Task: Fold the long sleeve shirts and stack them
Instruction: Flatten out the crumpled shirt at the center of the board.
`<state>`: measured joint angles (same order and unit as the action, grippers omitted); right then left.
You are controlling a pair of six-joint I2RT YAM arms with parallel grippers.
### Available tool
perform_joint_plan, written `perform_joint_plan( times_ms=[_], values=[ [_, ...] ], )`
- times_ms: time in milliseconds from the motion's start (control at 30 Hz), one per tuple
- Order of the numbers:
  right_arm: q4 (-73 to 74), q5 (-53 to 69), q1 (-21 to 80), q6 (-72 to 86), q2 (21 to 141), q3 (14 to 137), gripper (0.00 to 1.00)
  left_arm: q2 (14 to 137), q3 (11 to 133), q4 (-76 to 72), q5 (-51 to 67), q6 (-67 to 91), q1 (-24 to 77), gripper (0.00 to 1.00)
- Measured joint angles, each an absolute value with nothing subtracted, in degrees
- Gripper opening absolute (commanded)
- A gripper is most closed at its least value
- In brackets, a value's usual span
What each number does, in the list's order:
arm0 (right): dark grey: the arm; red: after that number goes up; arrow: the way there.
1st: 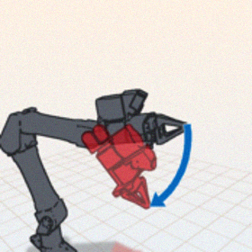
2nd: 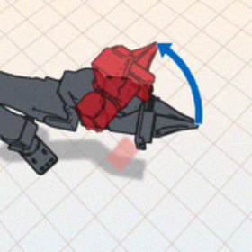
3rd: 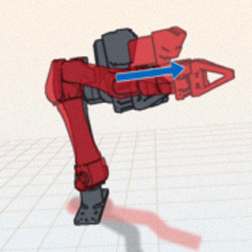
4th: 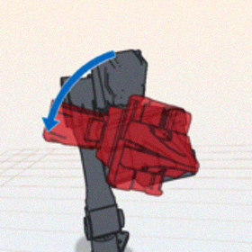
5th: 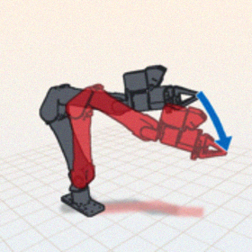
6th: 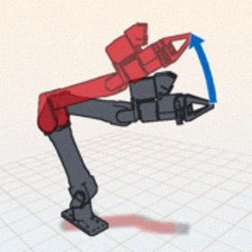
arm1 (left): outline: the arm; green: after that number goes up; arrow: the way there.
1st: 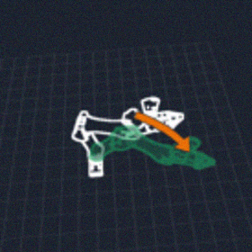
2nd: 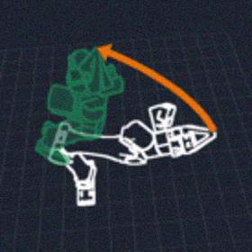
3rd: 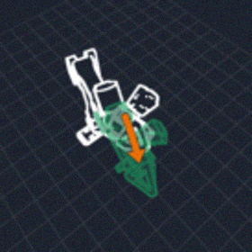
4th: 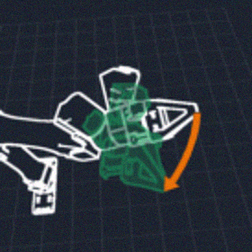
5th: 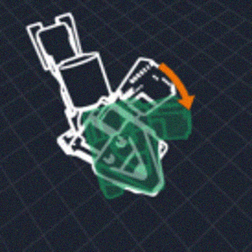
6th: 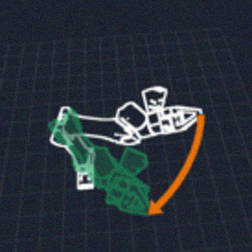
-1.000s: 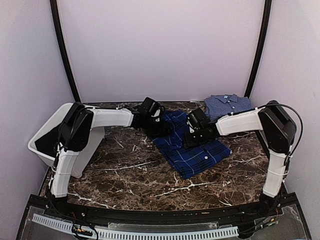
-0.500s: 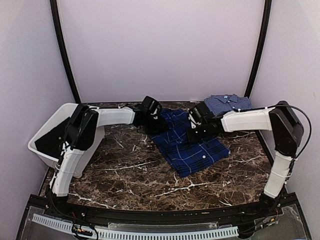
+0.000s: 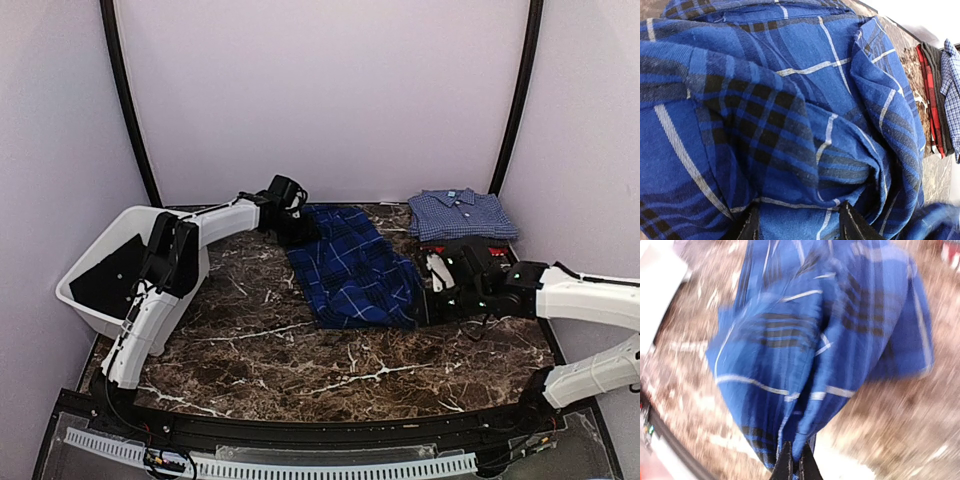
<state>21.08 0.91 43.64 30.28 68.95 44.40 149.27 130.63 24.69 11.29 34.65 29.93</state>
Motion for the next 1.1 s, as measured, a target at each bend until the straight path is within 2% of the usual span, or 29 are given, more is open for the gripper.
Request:
perform_joint_plan(
  times_ms=[167,233,367,433,533,767,933,1100],
  values=[
    [20.34,4.86,51.05,39.05,59.13,31.79,0.02,150.36,132.86,25.91,12.47,32.77,29.1,0.53],
    [18.98,6.02,54.26,42.52,57.23,28.05,0.13,150.43,133.1,26.28,12.69,32.08,29.08,0.54],
    [19.31,6.17,57.17,46.04,57.12,26.55,0.51,150.61,133.82,27.4,13.3,30.59,29.1,0.56],
    [22.02,3.81,57.39,46.19,57.17,28.75,0.61,150.67,134.1,27.86,13.65,29.82,29.1,0.58],
    [26.98,-1.85,57.39,46.26,57.8,35.27,0.69,150.67,134.13,28.16,14.22,28.56,29.1,0.61],
    [31.2,-13.61,52.23,40.66,64.4,47.66,0.7,149.53,134.15,30.06,14.57,26.06,29.1,0.61],
    [30.02,-15.46,47.57,35.16,73.32,50.74,0.69,146.23,134.08,32.12,14.04,25.02,29.63,0.61],
    [28.32,-16.25,47.24,30.7,82.06,55.88,0.68,139.68,131.61,33.39,12.69,24.45,31.38,0.59]
  ],
)
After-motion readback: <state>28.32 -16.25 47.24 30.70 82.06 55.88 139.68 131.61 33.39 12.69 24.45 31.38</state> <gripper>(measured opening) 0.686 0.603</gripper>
